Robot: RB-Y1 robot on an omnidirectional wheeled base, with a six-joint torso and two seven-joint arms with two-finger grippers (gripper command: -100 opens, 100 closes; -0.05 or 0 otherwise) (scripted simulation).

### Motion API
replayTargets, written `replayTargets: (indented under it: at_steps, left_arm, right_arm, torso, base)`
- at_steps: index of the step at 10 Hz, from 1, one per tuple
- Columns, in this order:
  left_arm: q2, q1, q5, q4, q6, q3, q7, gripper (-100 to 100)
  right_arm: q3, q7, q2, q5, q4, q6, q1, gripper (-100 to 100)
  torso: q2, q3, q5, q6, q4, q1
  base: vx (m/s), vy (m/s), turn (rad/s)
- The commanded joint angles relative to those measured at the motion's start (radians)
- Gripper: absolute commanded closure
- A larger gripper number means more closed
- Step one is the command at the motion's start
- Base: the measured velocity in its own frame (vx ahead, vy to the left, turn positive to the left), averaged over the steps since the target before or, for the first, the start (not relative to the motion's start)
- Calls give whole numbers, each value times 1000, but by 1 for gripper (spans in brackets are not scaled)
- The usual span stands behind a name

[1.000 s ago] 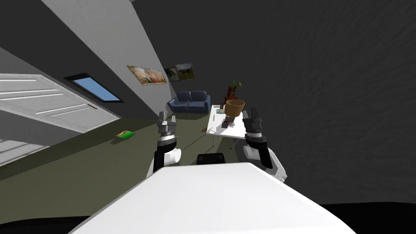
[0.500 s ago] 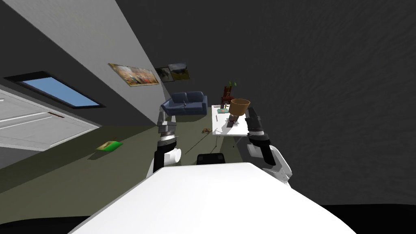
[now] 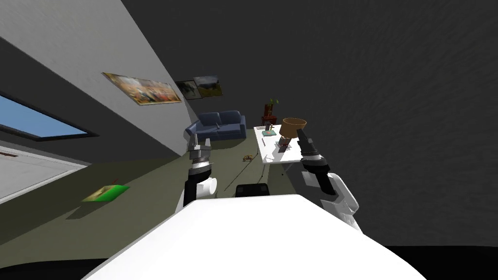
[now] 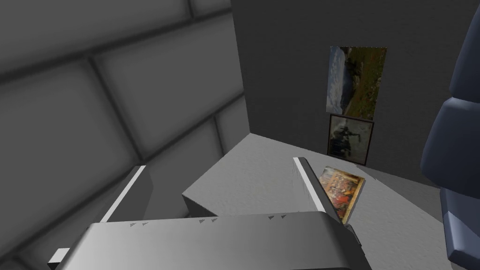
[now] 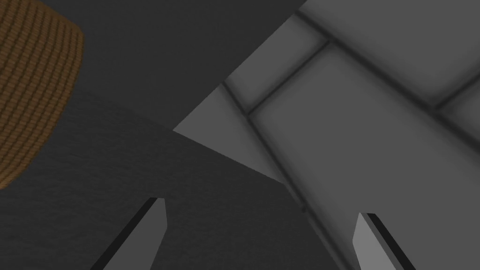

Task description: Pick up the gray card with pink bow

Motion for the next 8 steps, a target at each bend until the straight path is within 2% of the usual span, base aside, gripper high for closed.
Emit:
replayTargets:
  at_steps: [1, 2, 4, 5, 7, 8]
  left_arm:
    - [0, 0, 0, 0, 0, 0, 0, 0]
    - [0, 0, 0, 0, 0, 0, 0, 0]
    - [0, 0, 0, 0, 0, 0, 0, 0]
    - [0, 0, 0, 0, 0, 0, 0, 0]
    - [0, 0, 0, 0, 0, 0, 0, 0]
    - [0, 0, 0, 0, 0, 0, 0, 0]
  right_arm:
    - [-50, 47, -19, 41, 42, 9, -20, -100]
    - [-50, 47, -19, 41, 42, 9, -20, -100]
    - [-122, 108, -39, 91, 97, 24, -41, -100]
    - [-129, 108, -39, 91, 97, 24, -41, -100]
    - [-198, 172, -50, 138, 159, 38, -62, -100]
    - [-213, 172, -50, 138, 159, 38, -62, -100]
  torso:
    - [0, 0, 0, 0, 0, 0]
    - [1, 0, 0, 0, 0, 2]
    - [0, 0, -1, 0, 0, -3]
    - [-2, -1, 0, 0, 0, 2]
    - [-4, -2, -1, 0, -1, -4]
    - [-6, -4, 0, 0, -1, -2]
  base:
    - [87, 314, -336]
    - [94, 235, -179]
    - [110, 275, -282]
    - [102, 278, -160]
    - [148, 235, -268]
    - [130, 250, -130]
